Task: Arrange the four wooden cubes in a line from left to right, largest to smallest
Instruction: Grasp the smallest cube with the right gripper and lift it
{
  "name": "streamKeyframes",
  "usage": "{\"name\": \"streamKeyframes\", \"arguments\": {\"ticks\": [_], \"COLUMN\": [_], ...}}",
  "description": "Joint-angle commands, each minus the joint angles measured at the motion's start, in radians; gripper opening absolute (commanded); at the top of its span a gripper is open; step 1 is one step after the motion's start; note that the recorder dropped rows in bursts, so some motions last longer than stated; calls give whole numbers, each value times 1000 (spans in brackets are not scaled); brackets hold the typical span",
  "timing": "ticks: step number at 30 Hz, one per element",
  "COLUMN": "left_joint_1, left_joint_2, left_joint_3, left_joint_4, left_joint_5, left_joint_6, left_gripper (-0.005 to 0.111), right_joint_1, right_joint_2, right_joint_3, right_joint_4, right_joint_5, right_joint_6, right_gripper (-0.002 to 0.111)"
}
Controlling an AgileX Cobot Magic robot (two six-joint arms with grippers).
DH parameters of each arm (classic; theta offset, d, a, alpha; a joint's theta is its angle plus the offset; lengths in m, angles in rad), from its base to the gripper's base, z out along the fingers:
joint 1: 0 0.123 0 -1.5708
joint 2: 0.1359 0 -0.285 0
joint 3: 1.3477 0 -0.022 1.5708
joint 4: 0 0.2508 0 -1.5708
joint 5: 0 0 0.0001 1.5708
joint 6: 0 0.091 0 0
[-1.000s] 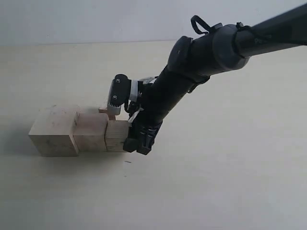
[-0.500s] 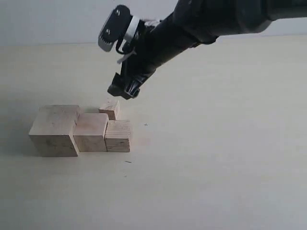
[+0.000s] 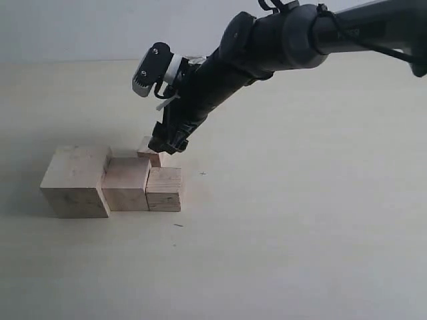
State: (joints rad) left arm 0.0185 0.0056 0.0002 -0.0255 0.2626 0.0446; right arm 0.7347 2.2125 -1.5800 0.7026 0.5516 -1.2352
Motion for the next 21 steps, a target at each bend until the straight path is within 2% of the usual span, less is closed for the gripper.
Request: {"name": "streamKeyframes", "arguments": {"ticks": [1,15,18,21], "left_joint_1": [3,3,3,3], "left_joint_2": [-6,-6,-6,-6], "left_joint_3": [0,0,0,0], "left_joint_4": [-8,-8,-8,-8], "left_joint_5": [-1,-1,-1,-1], "left_joint_6": [4,4,4,4], "left_gripper": [0,0,0,0], "right_joint_1": [-5,-3,-3,-3], "right_joint_2": [8,70,70,70], "right_joint_3": [-7,-13,-13,-13], "right_joint_4": [-6,29,69,108], "right_joint_5": [6,-28,-31,-31], "right_joint_6": [9,-30,-73,-109], "right_gripper": [81,80,76,66]}}
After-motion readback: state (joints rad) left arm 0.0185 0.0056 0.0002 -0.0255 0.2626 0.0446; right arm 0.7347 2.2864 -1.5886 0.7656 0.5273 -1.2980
